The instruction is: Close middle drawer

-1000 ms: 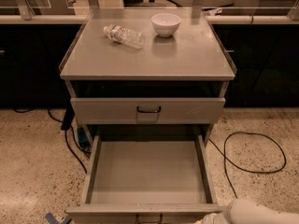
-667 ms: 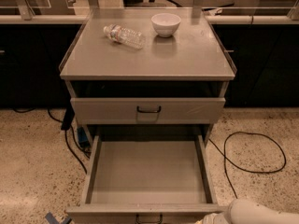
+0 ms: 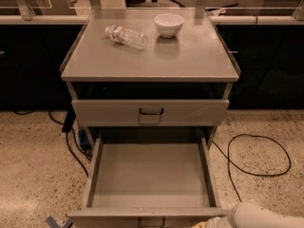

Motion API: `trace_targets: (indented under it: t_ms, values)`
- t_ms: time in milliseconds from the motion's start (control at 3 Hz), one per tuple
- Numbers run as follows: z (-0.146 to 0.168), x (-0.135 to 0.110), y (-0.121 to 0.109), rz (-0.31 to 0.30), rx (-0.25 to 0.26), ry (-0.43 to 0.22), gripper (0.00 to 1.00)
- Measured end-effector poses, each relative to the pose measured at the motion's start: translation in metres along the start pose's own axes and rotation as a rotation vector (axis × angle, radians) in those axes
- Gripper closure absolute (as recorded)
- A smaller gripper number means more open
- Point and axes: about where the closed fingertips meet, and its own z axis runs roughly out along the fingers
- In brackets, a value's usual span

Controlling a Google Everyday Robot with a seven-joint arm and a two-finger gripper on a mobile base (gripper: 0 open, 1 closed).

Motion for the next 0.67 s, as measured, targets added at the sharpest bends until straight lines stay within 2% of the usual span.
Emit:
trace_targets:
  t_ms: [333, 667]
  values:
    - [-0.0023, -0.0010, 0.0029, -0.007, -0.008, -0.008, 0.00]
    - [-0.0042, -0.0012, 0.0060, -0.008, -0.015, -0.013, 0.00]
